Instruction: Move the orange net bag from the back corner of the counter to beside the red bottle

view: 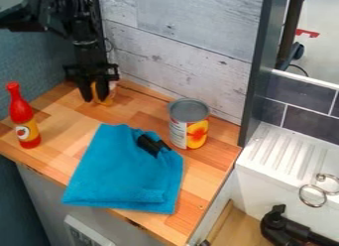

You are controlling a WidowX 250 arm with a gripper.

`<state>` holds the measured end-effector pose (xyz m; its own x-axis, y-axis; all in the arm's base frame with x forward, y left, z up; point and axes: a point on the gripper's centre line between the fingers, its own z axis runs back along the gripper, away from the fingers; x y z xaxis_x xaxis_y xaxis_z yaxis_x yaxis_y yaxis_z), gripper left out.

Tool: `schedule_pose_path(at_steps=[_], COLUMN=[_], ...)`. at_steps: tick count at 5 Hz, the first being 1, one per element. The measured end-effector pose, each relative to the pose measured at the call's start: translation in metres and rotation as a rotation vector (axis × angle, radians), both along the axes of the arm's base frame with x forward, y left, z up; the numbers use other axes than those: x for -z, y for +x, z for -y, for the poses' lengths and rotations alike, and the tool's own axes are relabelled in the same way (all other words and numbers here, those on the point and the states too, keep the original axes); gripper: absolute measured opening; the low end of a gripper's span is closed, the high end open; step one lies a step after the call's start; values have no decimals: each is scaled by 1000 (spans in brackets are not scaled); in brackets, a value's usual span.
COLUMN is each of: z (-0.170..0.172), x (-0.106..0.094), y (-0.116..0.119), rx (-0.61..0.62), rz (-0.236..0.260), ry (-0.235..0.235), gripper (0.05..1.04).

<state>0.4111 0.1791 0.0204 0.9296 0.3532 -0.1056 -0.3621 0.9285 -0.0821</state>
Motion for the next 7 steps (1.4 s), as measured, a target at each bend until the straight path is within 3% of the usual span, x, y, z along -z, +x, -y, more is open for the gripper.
schedule_pose_path(at_steps=[1, 2, 3, 4, 5, 7], z=[6, 15, 8, 2, 7, 5], x=[-4, -20, -40, -44, -40, -31], y=[-6, -20, -50, -76, -86, -73], rx=[-2, -15, -75, -135, -136, -114], rz=[6, 25, 26, -19, -64, -20], ry=[-15, -31, -45, -68, -92, -110], gripper=[345, 345, 345, 345, 345, 345])
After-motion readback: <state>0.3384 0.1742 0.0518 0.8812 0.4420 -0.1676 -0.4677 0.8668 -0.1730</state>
